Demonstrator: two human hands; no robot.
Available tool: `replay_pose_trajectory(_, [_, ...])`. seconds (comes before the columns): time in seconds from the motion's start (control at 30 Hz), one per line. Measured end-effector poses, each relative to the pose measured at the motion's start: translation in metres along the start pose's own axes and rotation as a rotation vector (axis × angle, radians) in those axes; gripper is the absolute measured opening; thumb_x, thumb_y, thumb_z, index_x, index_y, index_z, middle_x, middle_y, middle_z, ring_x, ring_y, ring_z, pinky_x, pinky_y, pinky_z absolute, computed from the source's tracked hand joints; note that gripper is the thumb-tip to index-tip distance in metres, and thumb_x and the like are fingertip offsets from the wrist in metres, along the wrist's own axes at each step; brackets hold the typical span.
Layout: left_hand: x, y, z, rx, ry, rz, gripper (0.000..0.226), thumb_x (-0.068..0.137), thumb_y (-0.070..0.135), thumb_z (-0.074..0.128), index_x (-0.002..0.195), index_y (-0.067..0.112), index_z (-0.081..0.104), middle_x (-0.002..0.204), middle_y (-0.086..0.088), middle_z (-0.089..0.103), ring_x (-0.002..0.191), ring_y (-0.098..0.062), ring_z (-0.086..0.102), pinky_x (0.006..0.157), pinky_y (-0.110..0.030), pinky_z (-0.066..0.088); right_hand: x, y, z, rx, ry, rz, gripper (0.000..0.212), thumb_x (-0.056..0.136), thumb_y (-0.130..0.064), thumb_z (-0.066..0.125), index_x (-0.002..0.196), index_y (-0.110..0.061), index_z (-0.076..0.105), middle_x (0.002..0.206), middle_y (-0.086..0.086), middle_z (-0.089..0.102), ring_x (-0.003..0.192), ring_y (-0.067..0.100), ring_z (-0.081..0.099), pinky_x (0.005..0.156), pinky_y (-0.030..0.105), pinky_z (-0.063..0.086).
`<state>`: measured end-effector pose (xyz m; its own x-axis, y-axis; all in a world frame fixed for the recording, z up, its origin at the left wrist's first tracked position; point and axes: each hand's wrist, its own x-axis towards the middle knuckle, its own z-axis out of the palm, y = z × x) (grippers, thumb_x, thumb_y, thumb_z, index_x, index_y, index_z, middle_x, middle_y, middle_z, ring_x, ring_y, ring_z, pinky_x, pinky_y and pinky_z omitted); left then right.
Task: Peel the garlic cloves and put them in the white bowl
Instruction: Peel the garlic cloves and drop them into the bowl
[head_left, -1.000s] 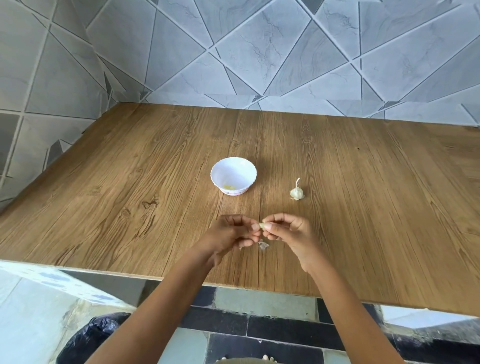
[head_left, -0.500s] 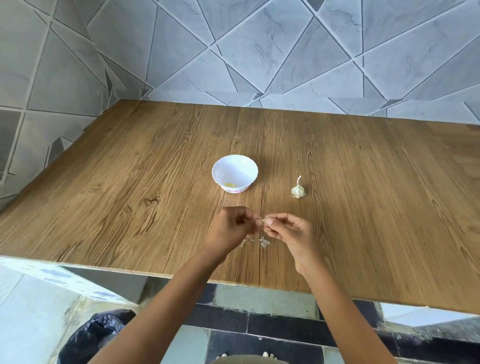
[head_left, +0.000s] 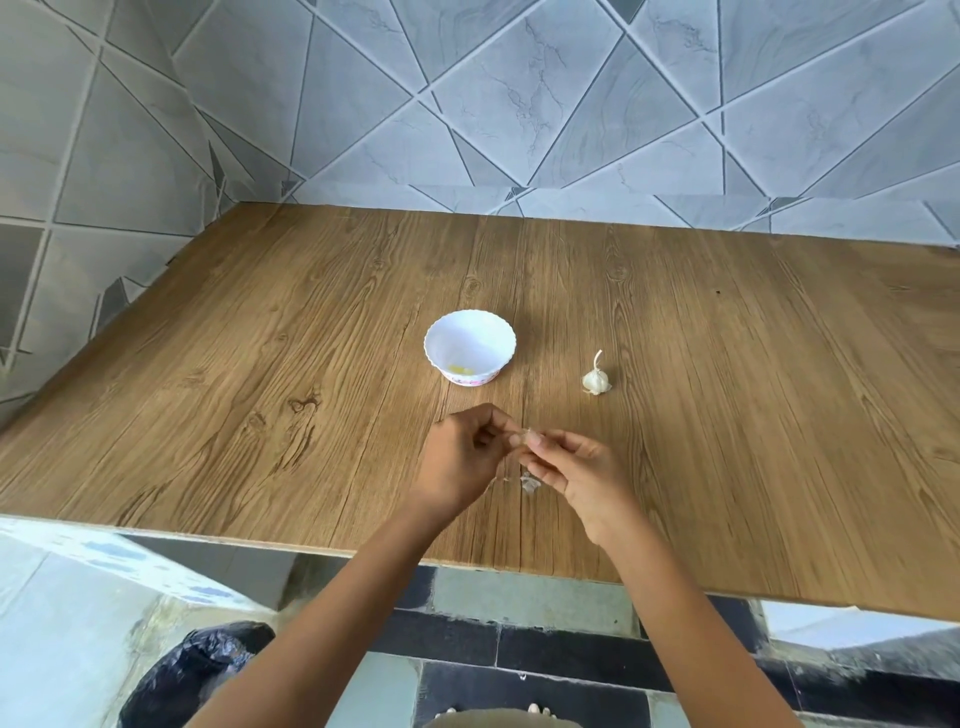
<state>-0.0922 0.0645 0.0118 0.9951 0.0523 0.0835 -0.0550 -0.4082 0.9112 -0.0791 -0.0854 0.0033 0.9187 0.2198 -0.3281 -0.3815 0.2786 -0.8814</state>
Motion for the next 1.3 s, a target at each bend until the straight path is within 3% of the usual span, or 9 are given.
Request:
replay_pose_trajectory(0.07, [-0.001,0.003,0.001,-0.033,-0.001,0.018,0.008,0.084,0.005,0.068,0.080,0.013,0.067,0.076,-0.002,0.070,0.072,-0.016,0.067,0.071,-0.029,0.055,-0.001,-0.002,0.001,0.023,-0.002,-0.019,0.005,0.082,-0.002,0.065,0.084,-0.006,0.068,0.072,0.003,0.072,0.070,0.011,0.070,0.063,0.015,0.053])
replay_pose_trajectory(0.23, [-0.001,0.013,-0.001,-0.489,-0.098,-0.352,0.007,0.089,0.000,0.060,0.086,0.003,0.065,0.075,-0.008,0.066,0.067,-0.010,0.062,0.061,-0.017,0.051,-0.002,0.008,-0.001,-0.302,0.046,-0.396,0.010,0.080,-0.007,0.069,0.087,-0.015,0.070,0.079,-0.002,0.073,0.076,0.012,0.070,0.068,0.020,0.054])
replay_pose_trajectory(0.3, [0.000,0.013,-0.002,-0.515,-0.106,-0.429,0.007,0.090,0.002,0.058,0.087,0.003,0.065,0.076,-0.009,0.066,0.067,-0.011,0.062,0.063,-0.018,0.053,-0.003,0.012,-0.002,-0.384,0.037,-0.512,0.013,0.080,-0.006,0.069,0.088,-0.017,0.070,0.082,-0.005,0.072,0.076,0.008,0.069,0.066,0.019,0.053])
replay_pose_trajectory(0.53, [0.000,0.010,-0.004,-0.740,-0.144,-0.576,0.011,0.093,0.005,0.054,0.086,0.001,0.063,0.066,-0.007,0.067,0.057,-0.012,0.064,0.057,-0.019,0.054,-0.006,0.009,-0.006,-0.190,-0.004,-0.285,0.020,0.079,0.000,0.068,0.092,-0.016,0.069,0.083,-0.002,0.074,0.081,0.009,0.068,0.071,0.020,0.054])
replay_pose_trajectory(0.6, [0.000,0.005,-0.007,-0.434,-0.109,-0.458,0.013,0.094,0.007,0.055,0.086,0.002,0.064,0.068,-0.006,0.067,0.061,-0.016,0.063,0.060,-0.022,0.053,-0.008,0.008,-0.008,-0.177,-0.013,-0.266,0.021,0.079,0.001,0.068,0.093,-0.015,0.070,0.083,0.000,0.074,0.082,0.011,0.069,0.072,0.020,0.054])
replay_pose_trajectory(0.7, [-0.002,-0.005,-0.010,0.360,-0.103,-0.130,0.021,0.093,0.019,0.057,0.086,0.003,0.070,0.079,-0.008,0.068,0.073,-0.023,0.062,0.068,-0.028,0.048,-0.009,0.009,-0.008,-0.190,0.002,-0.267,0.019,0.079,0.002,0.068,0.091,-0.013,0.070,0.081,0.002,0.074,0.080,0.014,0.069,0.070,0.020,0.054])
replay_pose_trajectory(0.77, [-0.005,-0.003,-0.010,0.457,-0.058,-0.052,0.017,0.087,0.024,0.066,0.085,0.008,0.073,0.084,-0.001,0.066,0.071,-0.015,0.059,0.068,-0.025,0.047,-0.010,0.010,-0.006,-0.199,0.019,-0.288,0.017,0.079,0.002,0.068,0.087,-0.013,0.071,0.075,0.002,0.072,0.072,0.015,0.066,0.065,0.018,0.053])
replay_pose_trajectory(0.93, [-0.007,0.005,-0.012,-0.137,-0.057,-0.203,0.012,0.076,0.012,0.078,0.084,0.014,0.069,0.083,-0.008,0.069,0.069,-0.015,0.062,0.073,-0.030,0.053,-0.012,0.013,-0.001,-0.245,0.052,-0.362,0.016,0.078,0.002,0.069,0.086,-0.012,0.071,0.066,-0.004,0.070,0.060,0.005,0.061,0.056,0.015,0.050])
replay_pose_trajectory(1.3, [-0.006,0.011,-0.014,-0.477,-0.175,-0.399,0.008,0.088,-0.002,0.060,0.086,0.003,0.065,0.067,-0.004,0.068,0.060,-0.007,0.066,0.060,-0.016,0.055,-0.014,0.009,0.000,-0.277,-0.006,-0.260,0.020,0.084,0.001,0.063,0.091,-0.016,0.070,0.081,-0.001,0.074,0.074,0.009,0.068,0.066,0.022,0.056])
